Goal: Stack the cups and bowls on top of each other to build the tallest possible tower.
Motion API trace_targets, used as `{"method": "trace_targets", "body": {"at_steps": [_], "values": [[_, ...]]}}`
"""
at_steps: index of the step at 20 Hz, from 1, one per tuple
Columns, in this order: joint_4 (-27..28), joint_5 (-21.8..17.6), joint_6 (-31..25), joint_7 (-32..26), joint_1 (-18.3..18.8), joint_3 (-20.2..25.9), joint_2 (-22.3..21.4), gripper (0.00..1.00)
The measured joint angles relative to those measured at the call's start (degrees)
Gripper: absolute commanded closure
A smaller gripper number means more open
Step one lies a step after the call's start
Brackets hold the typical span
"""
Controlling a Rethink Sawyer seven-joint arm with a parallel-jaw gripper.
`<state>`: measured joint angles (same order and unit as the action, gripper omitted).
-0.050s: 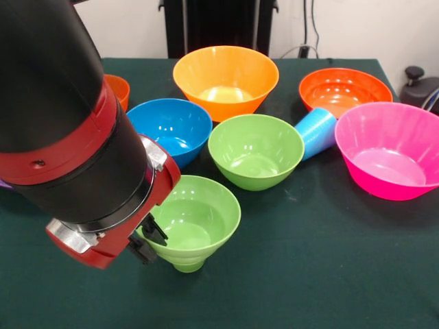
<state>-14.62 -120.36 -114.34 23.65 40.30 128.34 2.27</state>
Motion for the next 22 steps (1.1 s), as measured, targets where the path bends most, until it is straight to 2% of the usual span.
{"method": "trace_targets", "body": {"at_steps": [22], "values": [[-0.4,0.5,0.0,0.0,0.5,-1.3,0.0,1.00]]}}
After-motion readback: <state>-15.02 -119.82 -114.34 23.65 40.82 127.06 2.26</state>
